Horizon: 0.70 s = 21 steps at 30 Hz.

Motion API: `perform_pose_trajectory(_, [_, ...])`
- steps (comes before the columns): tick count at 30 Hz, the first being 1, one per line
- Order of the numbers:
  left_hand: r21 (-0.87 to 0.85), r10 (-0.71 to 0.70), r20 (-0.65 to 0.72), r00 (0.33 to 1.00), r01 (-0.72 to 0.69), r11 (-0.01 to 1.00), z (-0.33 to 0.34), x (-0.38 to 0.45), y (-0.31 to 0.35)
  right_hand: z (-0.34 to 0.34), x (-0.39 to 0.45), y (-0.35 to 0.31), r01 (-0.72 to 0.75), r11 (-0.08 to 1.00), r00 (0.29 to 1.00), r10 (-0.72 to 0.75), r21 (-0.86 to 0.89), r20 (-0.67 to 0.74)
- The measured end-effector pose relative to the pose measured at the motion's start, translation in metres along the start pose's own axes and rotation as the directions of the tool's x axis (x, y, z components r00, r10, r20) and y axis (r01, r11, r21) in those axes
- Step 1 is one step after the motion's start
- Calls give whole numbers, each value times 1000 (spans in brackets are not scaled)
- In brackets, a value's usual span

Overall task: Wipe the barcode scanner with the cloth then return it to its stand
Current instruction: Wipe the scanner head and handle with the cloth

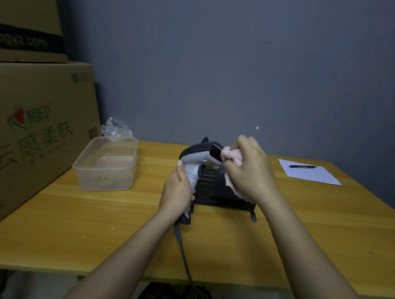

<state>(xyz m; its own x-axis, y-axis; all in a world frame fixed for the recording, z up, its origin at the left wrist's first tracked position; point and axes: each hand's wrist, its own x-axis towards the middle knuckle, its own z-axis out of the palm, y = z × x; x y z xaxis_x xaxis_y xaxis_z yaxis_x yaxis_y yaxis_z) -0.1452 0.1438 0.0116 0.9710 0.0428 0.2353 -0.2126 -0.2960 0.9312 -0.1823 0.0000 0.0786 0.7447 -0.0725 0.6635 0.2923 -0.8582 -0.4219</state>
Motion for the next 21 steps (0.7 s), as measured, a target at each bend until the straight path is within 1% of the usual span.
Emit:
perform_pose_trajectory(1, [-12, 0, -3, 1000, 0, 1000, -1, 1, -2, -3, 0, 4, -38, 998, 999, 38, -45, 9])
perform_pose_trajectory(2, [-26, -6, -3, 1000, 6, 1000, -2, 1, -3, -5, -2, 6, -50, 999, 998, 50, -18, -34])
perform_pose_trajectory(3, [-35, -9, -9, 1000, 9, 999, -2, 3, -3, -6, -5, 4, -28, 998, 995, 33, 58, -91])
perform_pose_trajectory(4, [-41, -6, -17, 1000, 5, 999, -1, 4, -2, -4, -7, 2, 17, 994, 993, -4, 113, -116])
perform_pose_trajectory(5, [-49, 1, -23, 1000, -3, 999, 0, 4, -1, 0, -9, 0, 42, 993, 995, -31, 115, -91])
perform_pose_trajectory(6, [-64, 6, -22, 1000, -8, 998, 1, 5, 0, 4, -10, 2, 22, 996, 999, -19, 88, -42])
perform_pose_trajectory(7, [-86, 2, -18, 1000, -4, 996, 2, 5, 1, 7, -11, 9, -39, 998, 999, 39, 58, -12])
perform_pose_trajectory(8, [-111, -7, -11, 1000, 6, 994, 2, 5, 2, 7, -11, 16, -109, 993, 994, 110, 53, -18])
perform_pose_trajectory(10, [-145, -28, 20, 999, 31, 989, 1, 5, 4, 2, -13, 26, -176, 974, 982, 184, 143, -43])
perform_pose_trajectory(12, [-166, -43, 81, 996, 56, 985, 3, 6, 7, -1, -19, 28, -167, 956, 984, 175, 242, -11])
perform_pose_trajectory(14, [-224, -47, 195, 980, 92, 970, 6, 6, 11, -2, -26, 26, -153, 950, 988, 147, 272, 42])
perform_pose_trajectory(15, [-265, -53, 259, 964, 124, 956, 8, 7, 12, -3, -29, 26, -160, 955, 987, 148, 249, 64])
perform_pose_trajectory(16, [-308, -64, 319, 946, 167, 937, 10, 6, 14, -4, -32, 28, -162, 970, 986, 151, 183, 72])
perform_pose_trajectory(18, [-350, -89, 416, 905, 249, 903, 14, 7, 21, -8, -36, 32, -159, 987, 983, 161, -35, 87])
perform_pose_trajectory(19, [-354, -91, 443, 892, 267, 896, 18, 9, 23, -9, -37, 34, -162, 980, 980, 174, -120, 101])
perform_pose_trajectory(21, [-334, -76, 482, 873, 263, 905, 26, 12, 32, -12, -37, 38, -175, 972, 974, 194, -156, 117])
